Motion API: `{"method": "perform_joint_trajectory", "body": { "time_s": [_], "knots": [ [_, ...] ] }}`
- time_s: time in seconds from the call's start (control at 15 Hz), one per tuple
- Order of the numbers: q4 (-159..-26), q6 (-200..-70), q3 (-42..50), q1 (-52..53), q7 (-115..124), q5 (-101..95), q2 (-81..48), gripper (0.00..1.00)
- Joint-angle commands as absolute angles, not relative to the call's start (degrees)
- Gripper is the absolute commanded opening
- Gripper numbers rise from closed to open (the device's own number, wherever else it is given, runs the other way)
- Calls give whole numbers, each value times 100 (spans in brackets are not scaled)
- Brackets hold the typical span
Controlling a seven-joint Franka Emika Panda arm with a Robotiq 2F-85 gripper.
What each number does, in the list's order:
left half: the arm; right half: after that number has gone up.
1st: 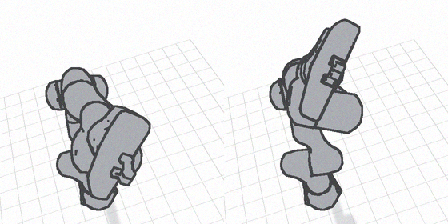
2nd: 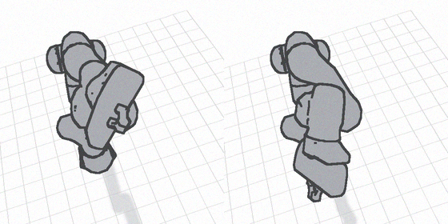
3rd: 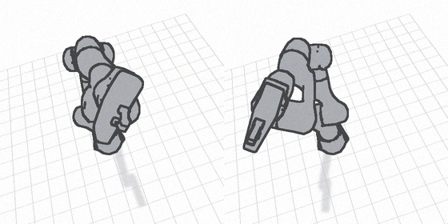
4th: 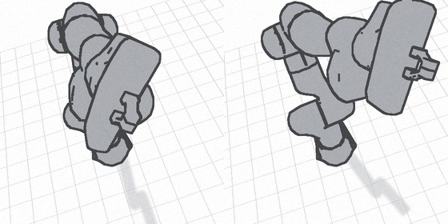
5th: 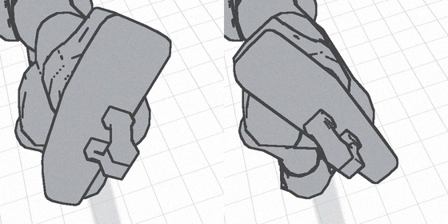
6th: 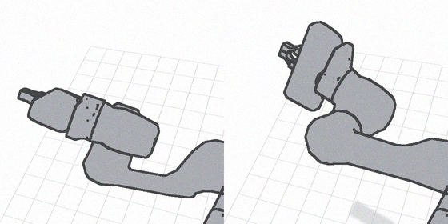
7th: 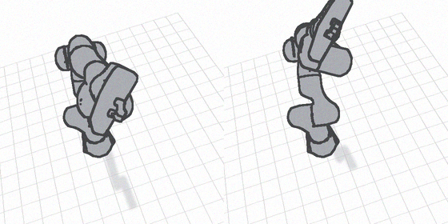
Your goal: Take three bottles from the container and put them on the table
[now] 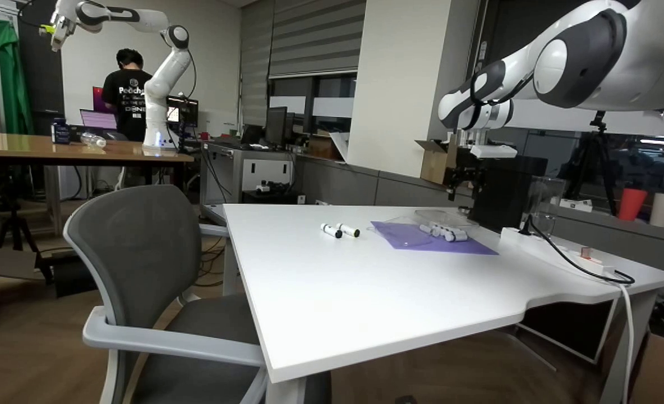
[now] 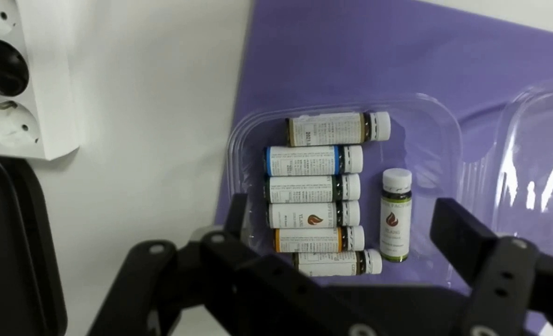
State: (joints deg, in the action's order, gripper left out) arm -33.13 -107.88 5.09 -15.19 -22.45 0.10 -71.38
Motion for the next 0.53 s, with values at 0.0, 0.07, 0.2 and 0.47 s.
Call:
{"method": "perform_joint_trajectory", "body": {
  "time_s": [0.0,0.07,0.2,0.47],
  "knots": [
    [-2935,-10258,628,-1456,-3142,-381,-7202,100],
    [-2667,-9968,545,-1493,-3386,-595,-7306,100],
    [-3068,-10158,525,-1488,-3199,-556,-7149,100],
    [-2339,-9583,524,-1515,-3421,-734,-7473,100]
  ]
}}
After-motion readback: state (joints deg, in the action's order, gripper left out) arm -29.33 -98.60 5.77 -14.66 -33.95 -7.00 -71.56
